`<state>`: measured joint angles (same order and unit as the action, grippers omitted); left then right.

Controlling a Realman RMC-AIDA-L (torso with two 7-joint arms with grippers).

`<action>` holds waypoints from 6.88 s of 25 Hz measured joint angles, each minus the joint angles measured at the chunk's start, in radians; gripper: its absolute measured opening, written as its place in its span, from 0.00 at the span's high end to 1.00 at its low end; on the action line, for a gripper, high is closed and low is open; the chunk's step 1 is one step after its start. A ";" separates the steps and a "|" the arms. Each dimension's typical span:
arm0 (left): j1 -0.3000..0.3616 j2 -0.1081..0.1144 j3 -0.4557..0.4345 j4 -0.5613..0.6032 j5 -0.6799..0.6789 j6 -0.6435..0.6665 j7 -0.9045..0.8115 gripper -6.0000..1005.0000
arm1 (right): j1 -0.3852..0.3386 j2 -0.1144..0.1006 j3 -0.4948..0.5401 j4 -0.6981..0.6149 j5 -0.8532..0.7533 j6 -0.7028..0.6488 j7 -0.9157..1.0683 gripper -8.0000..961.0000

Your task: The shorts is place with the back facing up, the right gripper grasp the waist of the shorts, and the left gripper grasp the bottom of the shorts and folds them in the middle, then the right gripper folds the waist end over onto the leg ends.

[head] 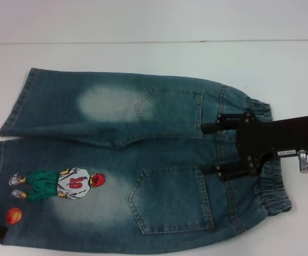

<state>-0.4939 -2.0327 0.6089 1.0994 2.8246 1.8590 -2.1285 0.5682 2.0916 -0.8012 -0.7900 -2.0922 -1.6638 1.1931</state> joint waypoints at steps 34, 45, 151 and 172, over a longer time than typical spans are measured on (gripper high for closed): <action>-0.031 -0.005 0.022 -0.044 0.001 -0.026 0.046 1.00 | -0.012 0.000 0.014 0.001 0.025 -0.012 0.016 0.08; -0.037 -0.008 0.021 0.000 -0.059 0.009 0.114 1.00 | -0.150 -0.008 0.052 -0.295 -0.014 -0.019 0.284 0.09; -0.057 0.000 -0.107 -0.069 -0.266 -0.116 0.114 0.99 | -0.096 -0.016 0.199 -0.261 -0.230 -0.108 0.418 0.93; -0.095 -0.108 -0.035 -0.070 -0.372 -0.719 0.140 0.99 | -0.051 -0.013 0.232 -0.142 -0.060 0.264 0.442 0.93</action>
<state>-0.5888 -2.1412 0.5744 1.0290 2.4530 1.1397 -1.9885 0.5172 2.0783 -0.5690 -0.9320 -2.1520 -1.3993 1.6348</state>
